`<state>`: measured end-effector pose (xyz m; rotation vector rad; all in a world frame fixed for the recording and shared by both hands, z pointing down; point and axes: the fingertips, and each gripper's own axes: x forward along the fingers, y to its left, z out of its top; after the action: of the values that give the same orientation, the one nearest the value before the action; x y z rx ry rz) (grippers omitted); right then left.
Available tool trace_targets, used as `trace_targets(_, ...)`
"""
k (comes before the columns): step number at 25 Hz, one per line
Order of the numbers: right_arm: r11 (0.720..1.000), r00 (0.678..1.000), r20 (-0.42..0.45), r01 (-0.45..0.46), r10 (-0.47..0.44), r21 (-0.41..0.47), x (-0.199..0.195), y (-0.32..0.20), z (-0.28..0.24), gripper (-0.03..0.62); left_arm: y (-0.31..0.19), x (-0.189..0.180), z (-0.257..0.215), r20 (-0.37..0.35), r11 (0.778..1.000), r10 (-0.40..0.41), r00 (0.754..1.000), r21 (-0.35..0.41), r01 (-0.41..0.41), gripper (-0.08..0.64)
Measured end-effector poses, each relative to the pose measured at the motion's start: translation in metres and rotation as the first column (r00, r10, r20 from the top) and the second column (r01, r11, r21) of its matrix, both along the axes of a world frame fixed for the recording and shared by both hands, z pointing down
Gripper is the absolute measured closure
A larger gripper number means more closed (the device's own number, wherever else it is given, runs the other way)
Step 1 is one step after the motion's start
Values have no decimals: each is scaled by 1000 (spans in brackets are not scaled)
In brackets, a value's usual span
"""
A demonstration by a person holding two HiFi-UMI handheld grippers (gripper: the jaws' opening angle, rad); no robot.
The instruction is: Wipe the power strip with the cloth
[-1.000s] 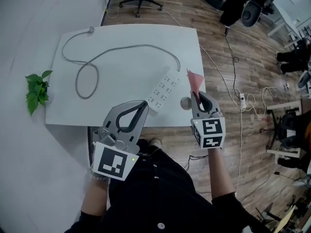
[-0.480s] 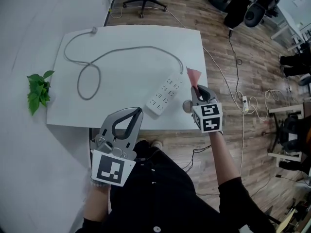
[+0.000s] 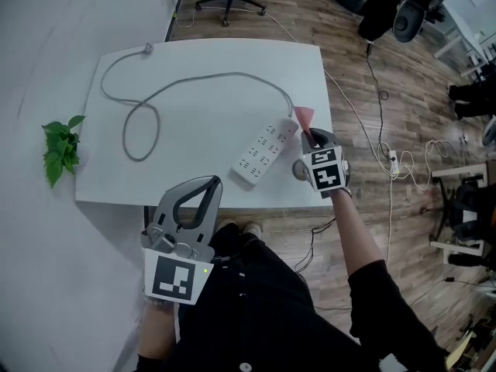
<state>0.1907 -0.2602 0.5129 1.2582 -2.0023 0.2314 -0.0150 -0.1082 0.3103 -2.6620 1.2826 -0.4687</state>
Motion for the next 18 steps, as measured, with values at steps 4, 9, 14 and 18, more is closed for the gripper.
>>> trace_targets(4,999,1000,-14,1,-1,-34,2,-5,14,543,2,-9,1,-5,999,-36,999,-10,36,546)
trace_targets(9,998,999,-30,12,-14,-64,0,-9,29,543,4,-10,3,10,999,-35,999,-14,36,546)
trace_targets(14,996,998,-48,32,-36,-88,-6,-8,38,543,5,-11,4,7,999,-36,999,-20,37,546)
trace_targets(18,994,997,-52,46,-52,-96,-10,-6,41,543,5,-11,6,13,999,-35,999,-24,35,546)
